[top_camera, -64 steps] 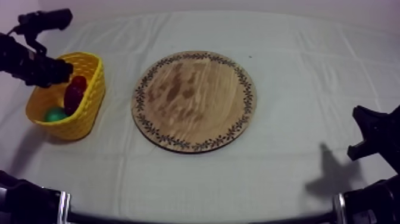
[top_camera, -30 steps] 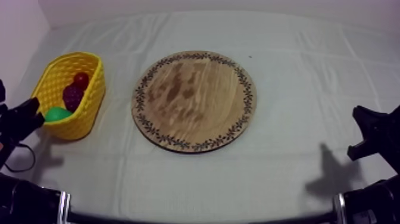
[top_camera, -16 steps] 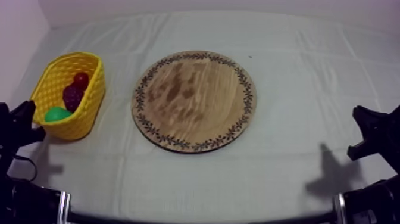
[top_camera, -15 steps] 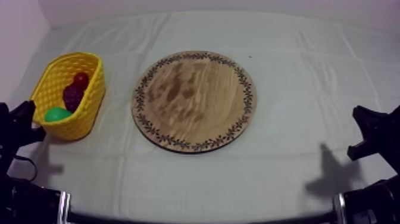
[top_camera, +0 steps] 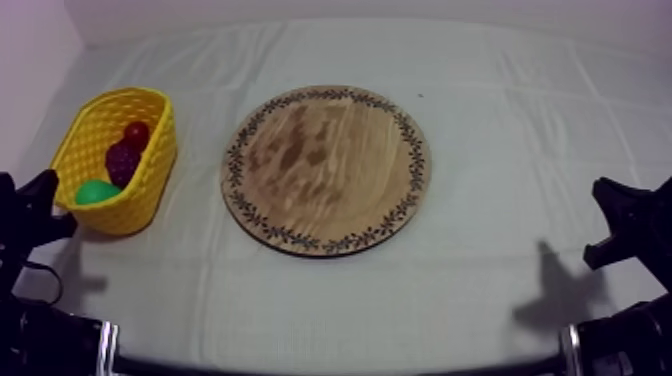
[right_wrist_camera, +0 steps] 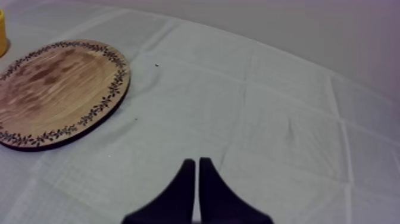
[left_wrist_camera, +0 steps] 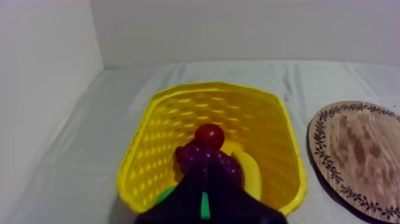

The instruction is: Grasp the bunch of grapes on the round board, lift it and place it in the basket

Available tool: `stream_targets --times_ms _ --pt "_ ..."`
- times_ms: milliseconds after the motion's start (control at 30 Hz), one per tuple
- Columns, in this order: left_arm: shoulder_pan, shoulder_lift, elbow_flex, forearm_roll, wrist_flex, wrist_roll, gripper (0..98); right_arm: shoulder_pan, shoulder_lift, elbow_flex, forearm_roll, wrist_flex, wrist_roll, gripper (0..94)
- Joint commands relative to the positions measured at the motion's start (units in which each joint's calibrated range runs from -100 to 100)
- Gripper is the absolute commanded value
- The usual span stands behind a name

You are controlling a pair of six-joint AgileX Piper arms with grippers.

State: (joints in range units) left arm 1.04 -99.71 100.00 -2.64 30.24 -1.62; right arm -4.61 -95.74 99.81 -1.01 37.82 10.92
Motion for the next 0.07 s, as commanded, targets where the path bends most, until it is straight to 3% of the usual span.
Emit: stream_targets --times_ms 0,33 --pt "0.0 0.0 0.0 0.07 0.1 0.0 0.1 0.0 0.0 0.0 0.0 0.0 0.0 0.4" --pt "0.0 0.0 0.0 0.09 0.2 0.0 0.1 0.0 0.0 0.0 0.0 0.0 0.0 0.4"
